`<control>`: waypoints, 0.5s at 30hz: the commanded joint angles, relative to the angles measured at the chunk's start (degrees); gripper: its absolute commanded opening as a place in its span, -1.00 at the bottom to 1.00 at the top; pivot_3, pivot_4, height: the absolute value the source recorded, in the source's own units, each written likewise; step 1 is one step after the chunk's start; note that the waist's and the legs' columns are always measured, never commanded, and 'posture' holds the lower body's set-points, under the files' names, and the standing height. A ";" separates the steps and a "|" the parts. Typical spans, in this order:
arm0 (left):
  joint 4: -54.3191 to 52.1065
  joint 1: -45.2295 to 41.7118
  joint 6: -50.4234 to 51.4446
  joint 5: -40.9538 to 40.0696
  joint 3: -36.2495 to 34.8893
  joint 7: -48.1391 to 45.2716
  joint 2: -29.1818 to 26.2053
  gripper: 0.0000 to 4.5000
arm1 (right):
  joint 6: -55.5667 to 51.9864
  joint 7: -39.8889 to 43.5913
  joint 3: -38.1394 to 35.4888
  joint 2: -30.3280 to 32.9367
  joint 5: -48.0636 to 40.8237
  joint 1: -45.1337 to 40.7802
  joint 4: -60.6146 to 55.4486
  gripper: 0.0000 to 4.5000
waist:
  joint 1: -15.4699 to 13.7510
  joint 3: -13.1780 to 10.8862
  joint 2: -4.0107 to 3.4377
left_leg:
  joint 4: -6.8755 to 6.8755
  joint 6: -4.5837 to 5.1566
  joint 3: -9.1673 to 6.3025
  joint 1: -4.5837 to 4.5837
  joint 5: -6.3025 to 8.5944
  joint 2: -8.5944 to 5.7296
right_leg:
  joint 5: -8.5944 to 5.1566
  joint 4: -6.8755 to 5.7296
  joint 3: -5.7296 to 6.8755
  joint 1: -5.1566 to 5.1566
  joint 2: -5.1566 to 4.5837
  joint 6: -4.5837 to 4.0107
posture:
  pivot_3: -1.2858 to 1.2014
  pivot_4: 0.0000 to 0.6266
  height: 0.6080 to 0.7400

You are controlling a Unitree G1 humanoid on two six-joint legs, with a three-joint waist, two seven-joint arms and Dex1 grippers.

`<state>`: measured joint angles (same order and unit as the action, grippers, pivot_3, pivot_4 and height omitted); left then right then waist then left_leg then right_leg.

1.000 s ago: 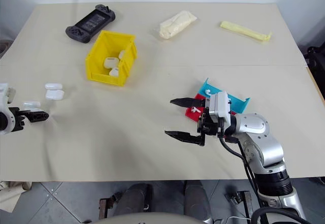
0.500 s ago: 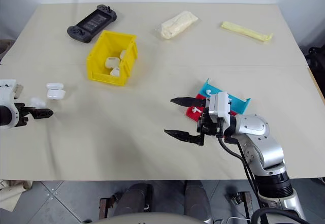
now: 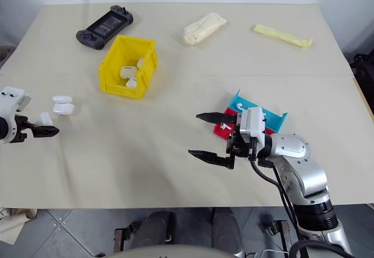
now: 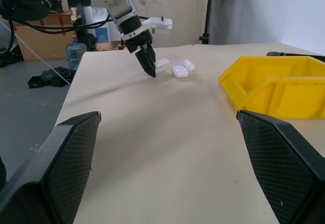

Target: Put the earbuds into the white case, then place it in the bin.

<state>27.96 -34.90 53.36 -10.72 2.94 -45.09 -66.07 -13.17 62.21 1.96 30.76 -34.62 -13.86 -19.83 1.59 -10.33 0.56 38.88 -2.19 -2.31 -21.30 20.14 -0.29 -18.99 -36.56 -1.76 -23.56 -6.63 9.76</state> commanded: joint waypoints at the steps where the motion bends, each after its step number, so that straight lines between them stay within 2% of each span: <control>1: 3.06 -1.40 -5.00 3.29 1.76 -3.31 -1.13 0.97 | -0.24 -0.35 -1.04 0.40 -1.10 0.38 -2.19 1.00 | 0.00 0.00 0.00 | 0.01 0.00 0.01 0.00 0.00 0.00 | 0.00 0.00 0.00 0.00 0.00 0.00 | 0.03 -0.52 1.00; 15: 15.06 -3.86 -22.97 8.96 2.84 -10.20 0.92 0.97 | -1.05 -0.97 -1.62 1.13 -1.18 -0.26 -2.29 1.00 | 0.01 0.00 0.00 | 0.10 0.02 0.31 0.04 0.01 0.01 | 0.00 -0.18 0.02 0.00 -0.01 0.00 | 0.03 -0.52 1.00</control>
<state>41.15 -38.78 31.71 -3.64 5.55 -54.62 -65.25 -14.16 61.32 1.88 31.26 -34.70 -13.60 -20.15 1.59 -10.33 0.56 38.99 -2.17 -1.99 -21.26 20.15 -0.28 -18.99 -36.74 -1.74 -23.56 -6.64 9.76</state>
